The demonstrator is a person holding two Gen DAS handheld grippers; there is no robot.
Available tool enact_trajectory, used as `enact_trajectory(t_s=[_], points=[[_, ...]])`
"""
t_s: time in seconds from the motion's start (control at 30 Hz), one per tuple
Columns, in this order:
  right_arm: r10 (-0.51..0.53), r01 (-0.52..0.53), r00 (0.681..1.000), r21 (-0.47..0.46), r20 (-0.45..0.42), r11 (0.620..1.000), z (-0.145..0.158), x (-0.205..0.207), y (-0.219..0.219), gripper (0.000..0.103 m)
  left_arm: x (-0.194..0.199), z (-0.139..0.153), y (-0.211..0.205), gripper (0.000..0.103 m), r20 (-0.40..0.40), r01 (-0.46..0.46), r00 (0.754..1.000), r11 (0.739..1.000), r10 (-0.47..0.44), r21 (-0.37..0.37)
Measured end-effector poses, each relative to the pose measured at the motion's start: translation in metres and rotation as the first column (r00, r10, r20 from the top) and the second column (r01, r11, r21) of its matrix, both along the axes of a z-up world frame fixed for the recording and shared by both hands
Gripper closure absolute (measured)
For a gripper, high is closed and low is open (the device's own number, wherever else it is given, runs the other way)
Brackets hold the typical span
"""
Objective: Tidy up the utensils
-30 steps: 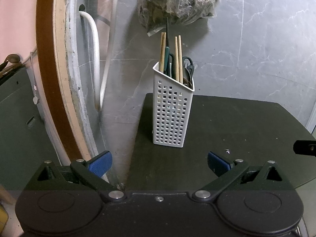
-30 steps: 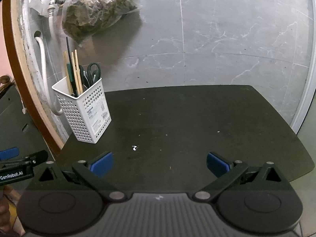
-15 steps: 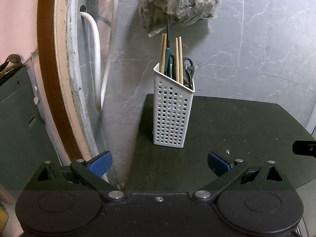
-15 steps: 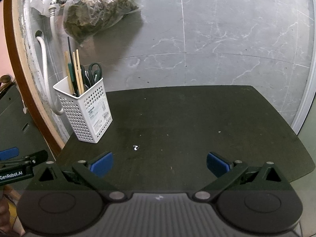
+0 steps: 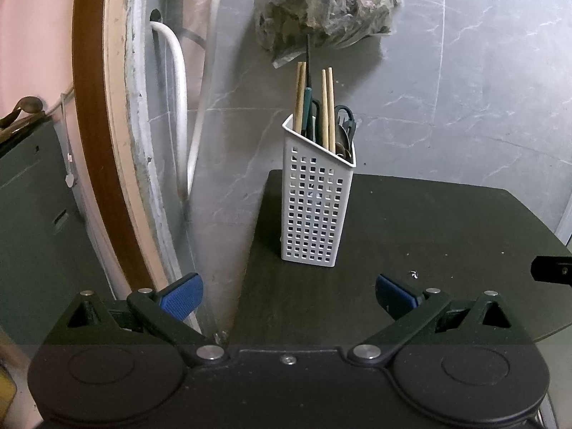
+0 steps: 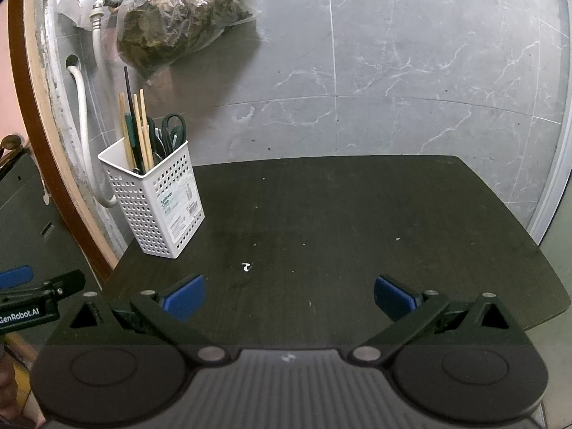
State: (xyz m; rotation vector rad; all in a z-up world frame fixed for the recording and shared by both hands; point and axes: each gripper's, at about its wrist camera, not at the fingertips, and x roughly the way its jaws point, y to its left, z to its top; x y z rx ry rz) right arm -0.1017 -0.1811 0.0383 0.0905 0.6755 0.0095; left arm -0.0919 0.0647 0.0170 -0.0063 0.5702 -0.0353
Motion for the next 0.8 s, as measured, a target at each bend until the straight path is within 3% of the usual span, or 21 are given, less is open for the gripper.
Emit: enact_trajectory(t_s=[0.8], points=[[-0.001,0.001,1.0,0.007,-0.021,1.0,-0.005,0.009,-0.003,0.0,0.011,-0.005,-0.002,0.001,-0.026,0.001,1.0,1.0,-0.001,-0.005]])
